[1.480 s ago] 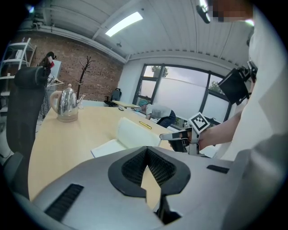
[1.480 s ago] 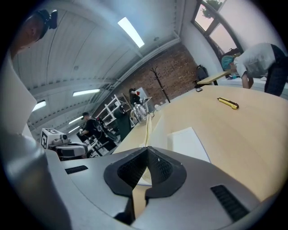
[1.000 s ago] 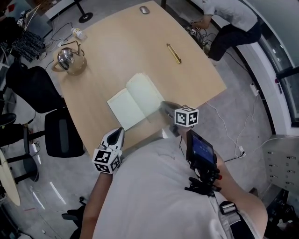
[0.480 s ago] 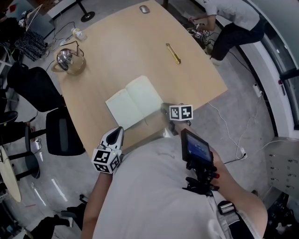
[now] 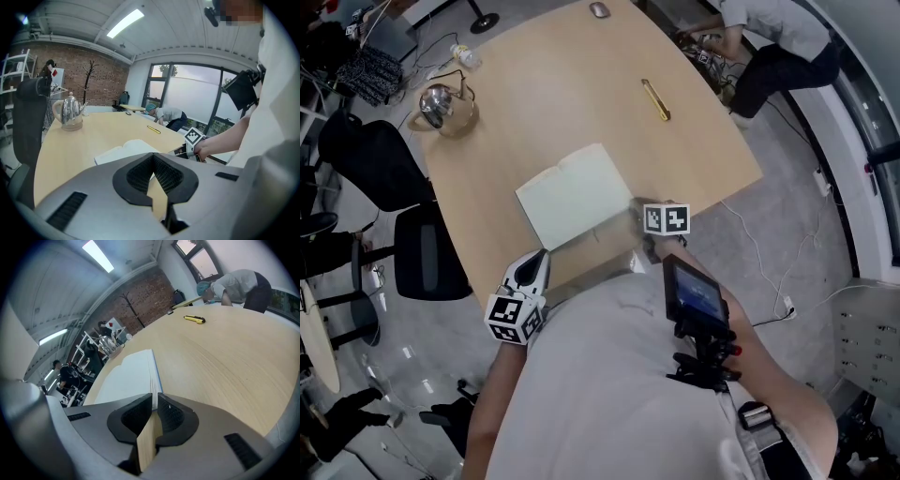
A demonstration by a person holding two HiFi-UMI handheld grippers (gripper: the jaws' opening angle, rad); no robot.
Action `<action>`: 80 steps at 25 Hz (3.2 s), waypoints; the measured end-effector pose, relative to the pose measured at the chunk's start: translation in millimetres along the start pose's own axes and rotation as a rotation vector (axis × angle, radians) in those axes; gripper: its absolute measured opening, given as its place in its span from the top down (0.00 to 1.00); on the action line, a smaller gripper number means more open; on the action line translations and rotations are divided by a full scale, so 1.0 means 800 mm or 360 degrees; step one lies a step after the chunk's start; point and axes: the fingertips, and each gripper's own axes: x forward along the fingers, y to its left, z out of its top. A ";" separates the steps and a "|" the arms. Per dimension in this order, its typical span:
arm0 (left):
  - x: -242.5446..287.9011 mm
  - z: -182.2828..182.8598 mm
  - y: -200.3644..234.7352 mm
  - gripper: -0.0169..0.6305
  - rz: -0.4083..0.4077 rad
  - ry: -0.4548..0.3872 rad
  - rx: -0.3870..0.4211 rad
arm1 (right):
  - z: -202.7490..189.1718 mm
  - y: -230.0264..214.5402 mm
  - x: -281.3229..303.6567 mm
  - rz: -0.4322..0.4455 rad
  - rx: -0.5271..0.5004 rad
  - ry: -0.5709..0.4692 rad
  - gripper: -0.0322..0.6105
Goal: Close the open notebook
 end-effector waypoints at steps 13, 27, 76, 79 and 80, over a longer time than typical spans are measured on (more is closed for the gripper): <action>-0.044 -0.024 0.022 0.97 0.0028 -0.0069 -0.0089 | 0.039 0.042 -0.058 -0.0075 -0.0252 -0.0256 0.92; -0.117 -0.078 0.024 0.97 0.0214 -0.0171 -0.0287 | -0.041 0.194 -0.013 0.0226 -0.1085 0.0079 0.92; -0.224 -0.130 0.065 0.97 0.0598 -0.0167 -0.0504 | -0.129 0.250 0.074 -0.0113 -0.3366 0.0040 0.78; -0.222 -0.133 0.064 0.97 0.0598 -0.0155 -0.0506 | -0.131 0.252 0.075 -0.0107 -0.3331 0.0031 0.81; -0.220 -0.133 0.064 0.97 0.0595 -0.0154 -0.0504 | -0.131 0.252 0.073 -0.0098 -0.3306 0.0025 0.84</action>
